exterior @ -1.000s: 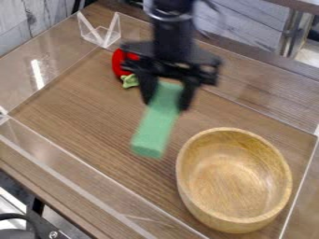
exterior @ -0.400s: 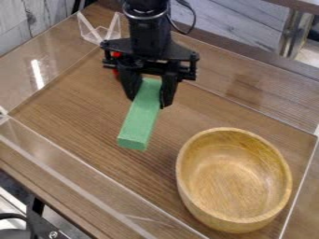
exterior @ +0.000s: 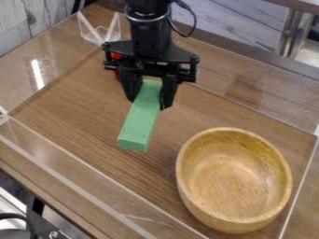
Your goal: Remove the green stick from the brown bowl and put it on the table
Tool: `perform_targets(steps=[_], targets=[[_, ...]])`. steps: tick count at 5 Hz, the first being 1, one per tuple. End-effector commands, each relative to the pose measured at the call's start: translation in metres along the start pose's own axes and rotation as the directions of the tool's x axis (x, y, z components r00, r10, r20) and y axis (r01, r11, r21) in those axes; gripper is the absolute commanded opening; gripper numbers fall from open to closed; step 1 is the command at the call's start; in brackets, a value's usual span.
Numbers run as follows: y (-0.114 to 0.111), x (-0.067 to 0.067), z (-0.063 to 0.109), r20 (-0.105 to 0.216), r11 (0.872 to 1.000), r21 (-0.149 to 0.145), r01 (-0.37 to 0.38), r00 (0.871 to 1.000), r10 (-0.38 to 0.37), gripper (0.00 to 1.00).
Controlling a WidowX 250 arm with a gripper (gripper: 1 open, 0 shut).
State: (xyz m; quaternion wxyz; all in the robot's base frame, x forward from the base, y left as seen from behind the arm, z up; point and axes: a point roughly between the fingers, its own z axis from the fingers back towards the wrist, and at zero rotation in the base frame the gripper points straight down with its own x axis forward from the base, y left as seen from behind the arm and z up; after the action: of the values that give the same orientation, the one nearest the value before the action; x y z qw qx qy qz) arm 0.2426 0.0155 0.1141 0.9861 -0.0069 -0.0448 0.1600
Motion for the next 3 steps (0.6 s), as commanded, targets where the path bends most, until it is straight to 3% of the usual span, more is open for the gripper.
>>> perform_targets(steps=[1, 3], targets=[[-0.011, 0.008, 0.012, 0.047, 1.000, -0.004, -0.008, 0.999, 0.008, 0.00], [-0.027, 0.000, 0.008, 0.052, 1.000, -0.004, -0.014, 0.999, 0.014, 0.00]])
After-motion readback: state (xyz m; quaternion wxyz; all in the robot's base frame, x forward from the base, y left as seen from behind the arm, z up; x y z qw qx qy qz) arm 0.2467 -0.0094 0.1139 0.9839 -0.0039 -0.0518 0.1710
